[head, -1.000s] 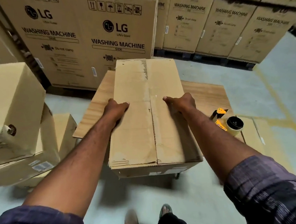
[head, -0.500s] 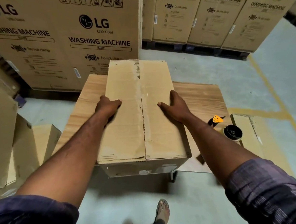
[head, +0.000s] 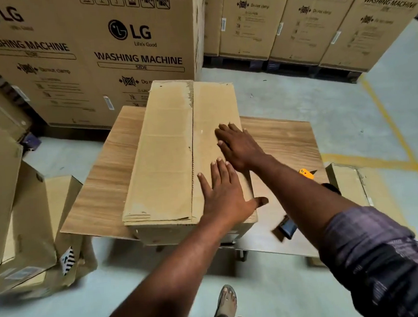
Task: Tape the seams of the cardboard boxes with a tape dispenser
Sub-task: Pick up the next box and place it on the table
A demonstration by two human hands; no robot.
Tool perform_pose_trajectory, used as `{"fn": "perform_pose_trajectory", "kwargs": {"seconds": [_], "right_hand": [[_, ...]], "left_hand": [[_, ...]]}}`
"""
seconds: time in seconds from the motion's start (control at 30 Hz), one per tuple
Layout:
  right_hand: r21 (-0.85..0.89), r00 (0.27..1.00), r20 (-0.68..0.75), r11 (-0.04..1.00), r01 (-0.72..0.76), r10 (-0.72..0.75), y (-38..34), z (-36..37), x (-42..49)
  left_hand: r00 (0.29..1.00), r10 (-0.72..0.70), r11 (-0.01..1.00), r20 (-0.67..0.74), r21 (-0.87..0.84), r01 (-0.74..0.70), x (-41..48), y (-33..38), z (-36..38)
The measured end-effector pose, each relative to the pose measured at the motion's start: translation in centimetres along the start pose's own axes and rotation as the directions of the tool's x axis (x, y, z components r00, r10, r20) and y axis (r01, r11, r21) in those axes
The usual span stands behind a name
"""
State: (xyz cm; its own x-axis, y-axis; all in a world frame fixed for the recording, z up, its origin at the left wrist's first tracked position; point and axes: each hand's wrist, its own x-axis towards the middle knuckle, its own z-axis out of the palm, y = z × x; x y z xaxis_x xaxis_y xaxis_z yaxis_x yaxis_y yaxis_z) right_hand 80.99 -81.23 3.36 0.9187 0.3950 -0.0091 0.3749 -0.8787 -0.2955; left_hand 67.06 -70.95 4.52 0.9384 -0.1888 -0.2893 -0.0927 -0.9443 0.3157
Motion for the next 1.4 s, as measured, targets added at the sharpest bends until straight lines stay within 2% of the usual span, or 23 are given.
{"fn": "perform_pose_trajectory", "kwargs": {"seconds": [0.17,0.3,0.4,0.53,0.6,0.63,0.73,0.8,0.93,1.07,1.17,1.3,1.4], "right_hand": [[0.007,0.999,0.048,1.0,0.025,-0.025,1.1,-0.3,-0.3],[0.004,0.999,0.039,1.0,-0.009,0.008,0.1,0.4,-1.2],[-0.015,1.0,0.002,1.0,-0.024,0.024,-2.3,1.8,-3.1],[-0.114,0.991,-0.13,0.992,-0.054,0.038,-5.6,3.4,-5.3],[-0.157,0.977,-0.211,0.987,-0.03,-0.004,-5.2,2.5,-3.9],[-0.158,0.979,-0.201,0.987,-0.017,-0.015,-4.1,1.8,-2.9],[-0.092,0.999,-0.032,0.995,0.031,-0.034,0.5,-0.1,0.0],[-0.058,0.998,0.045,0.997,0.048,-0.045,2.8,-0.3,0.8],[-0.062,1.0,-0.007,0.998,-0.007,0.006,2.7,0.7,0.9],[-0.022,0.984,-0.065,0.986,-0.167,0.165,0.4,1.6,-0.8],[-0.003,0.95,-0.142,0.96,-0.281,0.278,-2.1,2.5,-3.4],[-0.045,0.929,-0.196,0.944,-0.328,0.314,-4.0,3.0,-4.7],[-0.082,0.916,-0.217,0.928,-0.362,0.338,-1.2,1.1,-2.9]], "left_hand": [[1.0,-0.03,0.999,-0.006,0.009,0.03,0.1,-0.2,-0.6],[0.998,0.052,0.998,0.04,0.044,-0.054,-0.5,-4.9,-2.0],[0.983,0.146,0.987,0.111,0.046,-0.152,-1.9,-11.2,-4.5],[0.974,0.081,0.991,0.214,0.086,-0.101,-3.6,-13.9,-6.5],[0.993,-0.002,0.99,0.121,0.139,-0.015,-4.1,-12.4,-5.0],[0.998,-0.053,0.988,0.036,0.148,0.047,-4.3,-11.3,-3.9],[0.967,-0.13,0.962,-0.218,0.208,0.176,-4.9,-9.0,-0.8],[0.945,-0.11,0.958,-0.309,0.219,0.183,-4.7,-9.2,0.0],[0.928,-0.03,0.985,-0.371,0.145,0.09,-3.4,-12.2,-0.5],[0.943,0.075,0.997,-0.325,0.056,-0.06,-2.3,-17.0,-3.2],[0.97,0.143,0.987,-0.198,-0.044,-0.155,-0.5,-20.8,-6.1],[0.989,0.145,0.984,-0.016,-0.106,-0.146,2.5,-22.6,-8.6],[0.993,0.107,0.991,-0.055,-0.077,-0.111,3.4,-22.2,-8.3]]}}
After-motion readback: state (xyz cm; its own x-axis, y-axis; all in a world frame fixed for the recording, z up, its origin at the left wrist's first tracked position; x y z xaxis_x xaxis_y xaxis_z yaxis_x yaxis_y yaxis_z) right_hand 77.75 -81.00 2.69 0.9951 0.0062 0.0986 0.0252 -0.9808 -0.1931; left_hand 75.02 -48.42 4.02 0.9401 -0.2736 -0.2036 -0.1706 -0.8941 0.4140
